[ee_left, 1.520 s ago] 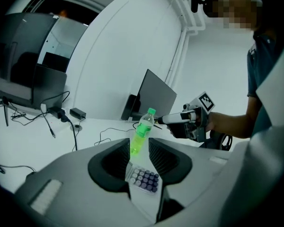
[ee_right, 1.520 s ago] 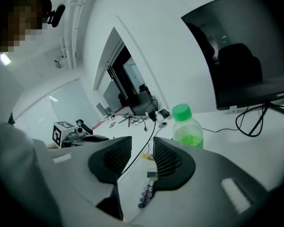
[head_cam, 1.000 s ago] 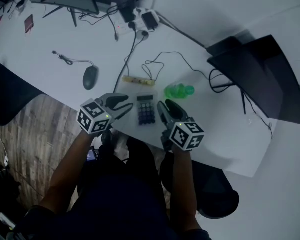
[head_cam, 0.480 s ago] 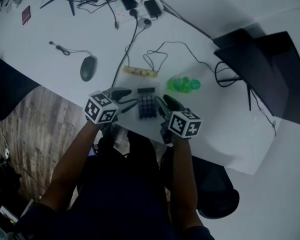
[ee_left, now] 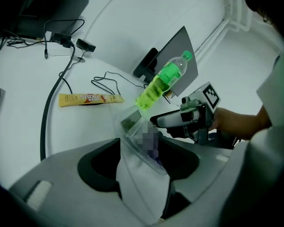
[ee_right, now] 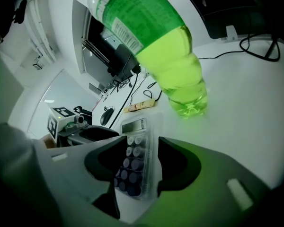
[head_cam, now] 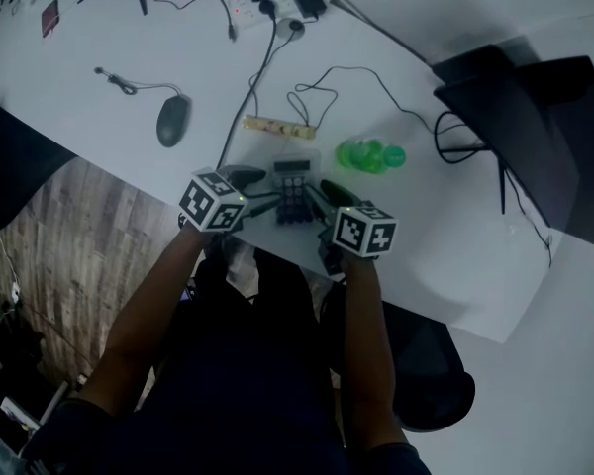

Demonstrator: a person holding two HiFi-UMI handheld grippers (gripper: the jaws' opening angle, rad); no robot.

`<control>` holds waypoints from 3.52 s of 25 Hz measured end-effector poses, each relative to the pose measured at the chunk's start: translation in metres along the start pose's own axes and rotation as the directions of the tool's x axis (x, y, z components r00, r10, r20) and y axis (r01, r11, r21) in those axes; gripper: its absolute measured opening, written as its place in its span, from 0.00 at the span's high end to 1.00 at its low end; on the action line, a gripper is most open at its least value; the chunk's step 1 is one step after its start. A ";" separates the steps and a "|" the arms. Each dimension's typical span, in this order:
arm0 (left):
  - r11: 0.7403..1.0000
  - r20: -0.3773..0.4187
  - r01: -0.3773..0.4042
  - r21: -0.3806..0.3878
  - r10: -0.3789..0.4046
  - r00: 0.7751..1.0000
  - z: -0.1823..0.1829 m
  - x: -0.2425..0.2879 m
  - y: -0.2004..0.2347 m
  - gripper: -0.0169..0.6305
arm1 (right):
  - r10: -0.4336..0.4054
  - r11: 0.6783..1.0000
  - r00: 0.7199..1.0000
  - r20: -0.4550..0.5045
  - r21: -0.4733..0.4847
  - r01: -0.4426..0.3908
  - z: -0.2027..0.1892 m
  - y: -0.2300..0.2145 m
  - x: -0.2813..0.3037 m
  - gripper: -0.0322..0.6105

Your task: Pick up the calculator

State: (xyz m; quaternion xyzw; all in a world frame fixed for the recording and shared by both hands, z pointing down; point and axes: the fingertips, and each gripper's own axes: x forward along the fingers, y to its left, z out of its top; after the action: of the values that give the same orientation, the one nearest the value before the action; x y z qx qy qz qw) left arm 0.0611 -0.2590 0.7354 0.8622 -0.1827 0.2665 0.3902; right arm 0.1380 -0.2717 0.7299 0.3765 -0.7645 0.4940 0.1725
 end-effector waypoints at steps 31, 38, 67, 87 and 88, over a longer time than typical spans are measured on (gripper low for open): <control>0.990 0.113 -0.093 0.108 0.081 0.990 0.038 -0.058 -0.021 0.71 | -0.021 0.990 0.987 0.159 -0.131 0.043 0.029 0.072 -0.019 0.67; 0.979 0.203 -0.128 0.157 0.095 0.975 0.059 -0.097 -0.033 0.71 | 0.000 0.983 0.974 0.226 -0.179 0.041 0.045 0.110 -0.033 0.67; 0.884 0.440 -0.228 0.407 0.029 0.898 0.129 -0.247 -0.100 0.77 | 0.103 0.929 0.901 0.422 -0.363 0.064 0.089 0.253 -0.090 0.68; 0.806 0.571 -0.294 0.513 -0.066 0.818 0.148 -0.330 -0.160 0.77 | 0.150 0.830 0.852 0.501 -0.533 0.167 0.106 0.341 -0.147 0.69; 0.804 0.574 -0.296 0.516 -0.069 0.816 0.148 -0.332 -0.162 0.77 | 0.149 0.823 0.853 0.501 -0.541 0.174 0.105 0.344 -0.148 0.69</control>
State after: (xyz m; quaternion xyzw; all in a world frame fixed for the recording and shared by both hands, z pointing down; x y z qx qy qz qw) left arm -0.0705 -0.2354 0.3606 0.9651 -0.2532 0.0651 0.0165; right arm -0.0099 -0.2263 0.3726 0.4326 -0.8910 0.1215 0.0657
